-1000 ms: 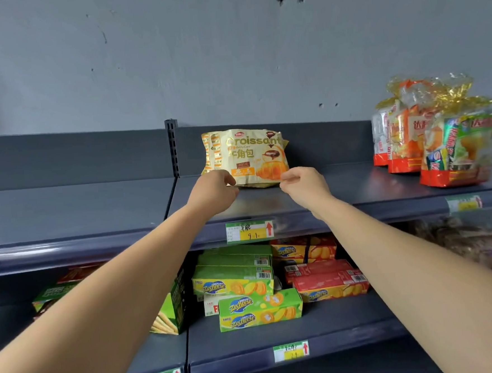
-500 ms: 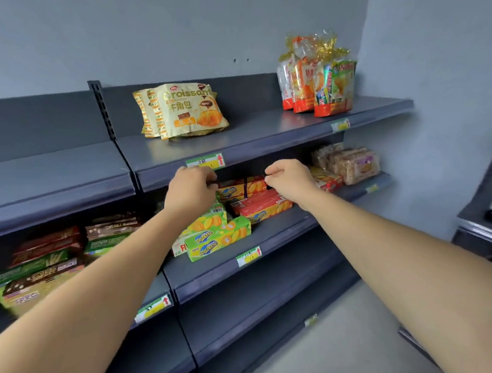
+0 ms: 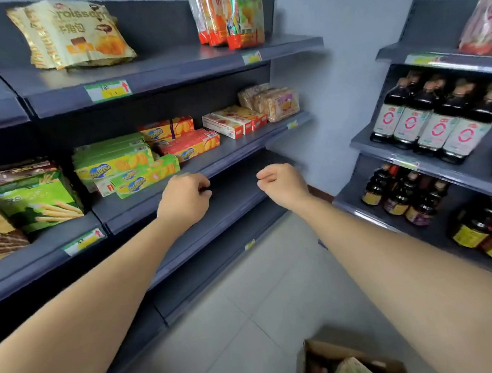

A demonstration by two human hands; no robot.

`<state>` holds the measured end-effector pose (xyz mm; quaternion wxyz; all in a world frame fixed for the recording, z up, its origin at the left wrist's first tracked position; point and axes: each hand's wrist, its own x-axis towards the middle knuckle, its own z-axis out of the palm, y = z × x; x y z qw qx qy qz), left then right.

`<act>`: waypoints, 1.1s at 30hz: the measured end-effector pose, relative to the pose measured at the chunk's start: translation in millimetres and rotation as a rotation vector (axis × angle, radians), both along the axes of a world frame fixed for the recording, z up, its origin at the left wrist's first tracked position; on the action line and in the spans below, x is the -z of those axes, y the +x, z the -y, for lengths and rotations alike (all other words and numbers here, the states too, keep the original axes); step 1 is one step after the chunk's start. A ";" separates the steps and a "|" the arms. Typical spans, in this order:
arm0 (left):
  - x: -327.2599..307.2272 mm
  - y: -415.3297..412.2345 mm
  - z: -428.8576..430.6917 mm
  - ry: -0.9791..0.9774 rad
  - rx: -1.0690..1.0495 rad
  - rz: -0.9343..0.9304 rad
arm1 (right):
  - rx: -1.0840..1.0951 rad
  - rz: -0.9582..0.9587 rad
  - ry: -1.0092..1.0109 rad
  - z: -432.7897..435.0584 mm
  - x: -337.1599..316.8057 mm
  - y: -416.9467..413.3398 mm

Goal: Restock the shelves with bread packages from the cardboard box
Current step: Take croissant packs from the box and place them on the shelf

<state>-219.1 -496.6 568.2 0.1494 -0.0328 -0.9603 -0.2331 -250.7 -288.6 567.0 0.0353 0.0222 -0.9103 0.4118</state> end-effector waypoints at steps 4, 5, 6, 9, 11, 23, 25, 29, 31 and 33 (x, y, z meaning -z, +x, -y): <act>30.8 18.2 -47.2 0.018 0.086 0.070 | 0.080 0.058 -0.001 -49.6 29.7 39.5; 38.8 21.7 -59.8 0.021 0.110 0.081 | 0.103 0.074 -0.015 -62.2 37.5 48.5; 47.2 24.8 -72.4 0.023 0.138 0.091 | 0.132 0.092 -0.025 -75.0 45.6 56.9; 74.4 30.9 -110.6 0.014 0.230 0.138 | 0.228 0.142 -0.018 -114.6 68.3 82.7; 94.3 35.9 -136.7 0.015 0.281 0.188 | 0.284 0.159 -0.004 -139.8 83.4 101.7; 215.8 73.0 -314.0 -0.054 0.376 0.478 | 0.407 0.422 0.031 -310.5 205.6 171.3; 243.6 77.7 -343.3 -0.051 0.373 0.538 | 0.432 0.475 0.015 -339.1 232.0 176.6; 311.6 82.0 -392.5 -0.061 0.393 0.672 | 0.512 0.573 -0.045 -382.9 296.2 190.6; 349.5 83.8 -412.0 -0.088 0.411 0.732 | 0.547 0.627 -0.078 -396.4 334.7 196.7; 389.0 85.7 -428.0 -0.119 0.412 0.795 | 0.592 0.681 -0.110 -406.3 377.6 200.9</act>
